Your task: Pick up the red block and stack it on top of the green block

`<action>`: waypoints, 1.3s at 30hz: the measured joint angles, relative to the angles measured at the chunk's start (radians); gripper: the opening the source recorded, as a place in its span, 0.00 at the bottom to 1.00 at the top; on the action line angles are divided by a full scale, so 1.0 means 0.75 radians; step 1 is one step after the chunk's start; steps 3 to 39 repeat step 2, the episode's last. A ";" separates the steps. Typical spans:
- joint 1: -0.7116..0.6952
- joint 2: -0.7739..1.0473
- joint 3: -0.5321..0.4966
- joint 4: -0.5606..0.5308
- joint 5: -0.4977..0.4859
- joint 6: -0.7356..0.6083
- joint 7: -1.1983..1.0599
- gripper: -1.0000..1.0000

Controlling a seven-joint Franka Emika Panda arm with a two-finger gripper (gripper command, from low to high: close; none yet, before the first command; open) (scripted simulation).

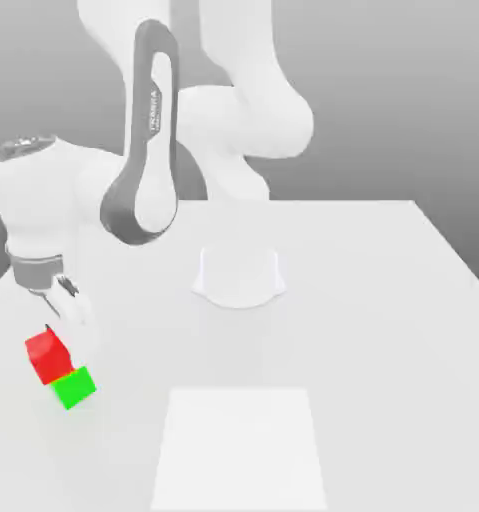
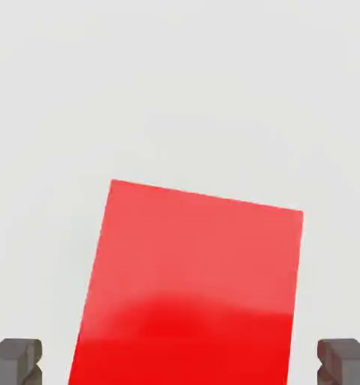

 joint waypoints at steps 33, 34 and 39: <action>-0.020 -0.091 0.007 -0.004 -0.059 -0.085 0.042 1.00; -0.020 -0.091 0.007 -0.004 -0.059 -0.085 0.042 1.00; -0.020 -0.091 0.007 -0.004 -0.059 -0.085 0.042 1.00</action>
